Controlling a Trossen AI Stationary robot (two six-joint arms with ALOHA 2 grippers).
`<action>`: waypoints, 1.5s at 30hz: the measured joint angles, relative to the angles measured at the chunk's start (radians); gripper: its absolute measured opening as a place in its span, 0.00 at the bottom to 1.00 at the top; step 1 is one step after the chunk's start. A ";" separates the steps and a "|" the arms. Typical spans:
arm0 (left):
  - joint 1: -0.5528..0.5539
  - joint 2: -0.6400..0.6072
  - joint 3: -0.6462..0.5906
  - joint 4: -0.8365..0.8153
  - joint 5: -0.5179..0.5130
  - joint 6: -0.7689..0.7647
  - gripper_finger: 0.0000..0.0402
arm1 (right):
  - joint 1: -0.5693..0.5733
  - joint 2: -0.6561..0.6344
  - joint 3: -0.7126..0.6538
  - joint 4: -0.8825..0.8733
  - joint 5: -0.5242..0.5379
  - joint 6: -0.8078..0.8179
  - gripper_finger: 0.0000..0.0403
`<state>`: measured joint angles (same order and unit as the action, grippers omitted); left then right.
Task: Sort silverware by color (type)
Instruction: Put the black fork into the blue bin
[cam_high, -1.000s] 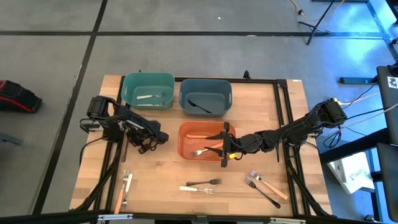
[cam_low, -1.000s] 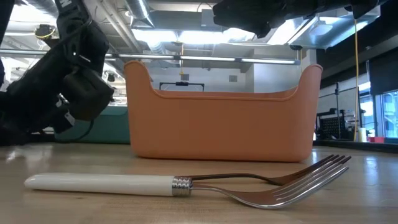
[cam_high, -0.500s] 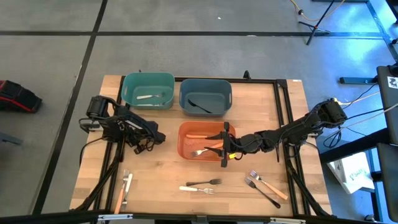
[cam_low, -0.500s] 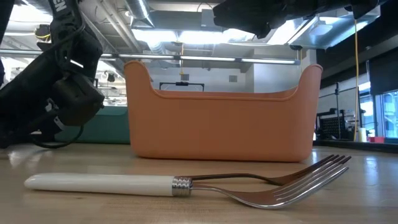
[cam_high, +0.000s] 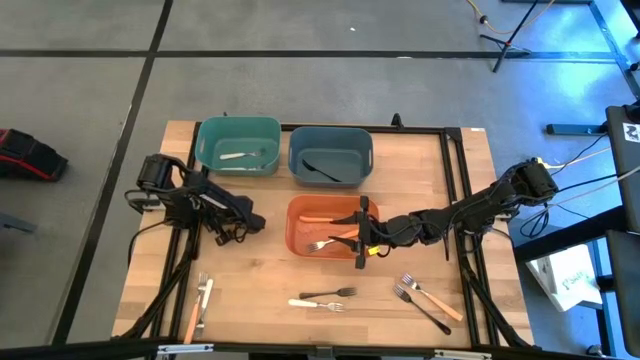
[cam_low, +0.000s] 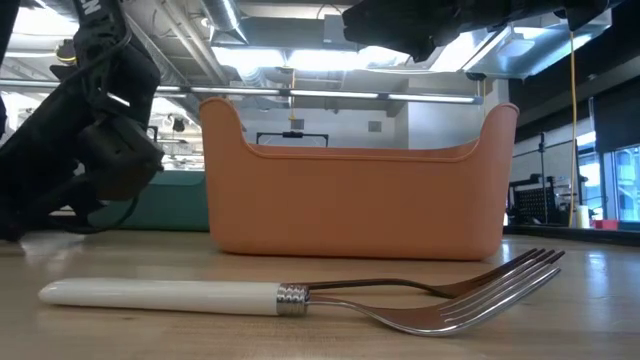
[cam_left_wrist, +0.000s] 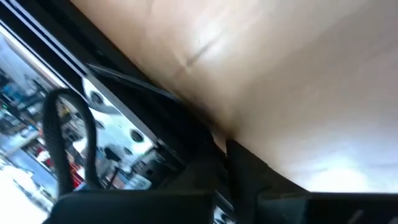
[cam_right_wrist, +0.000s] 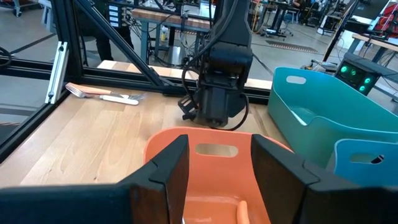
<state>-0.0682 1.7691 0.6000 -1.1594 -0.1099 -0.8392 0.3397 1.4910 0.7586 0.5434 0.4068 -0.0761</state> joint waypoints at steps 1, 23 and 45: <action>-0.005 0.000 0.001 0.000 -0.008 0.003 0.02 | 0.000 0.000 0.000 0.000 0.000 0.000 0.40; -0.222 -0.114 0.281 -0.106 -0.120 0.007 0.00 | 0.000 0.000 0.000 0.008 0.000 0.000 0.40; -0.120 -0.331 0.024 0.015 0.029 -0.098 0.38 | 0.000 0.000 0.000 0.007 0.000 0.000 0.40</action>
<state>-0.1877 1.4380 0.6243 -1.1440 -0.0812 -0.9368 0.3397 1.4910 0.7586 0.5507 0.4068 -0.0761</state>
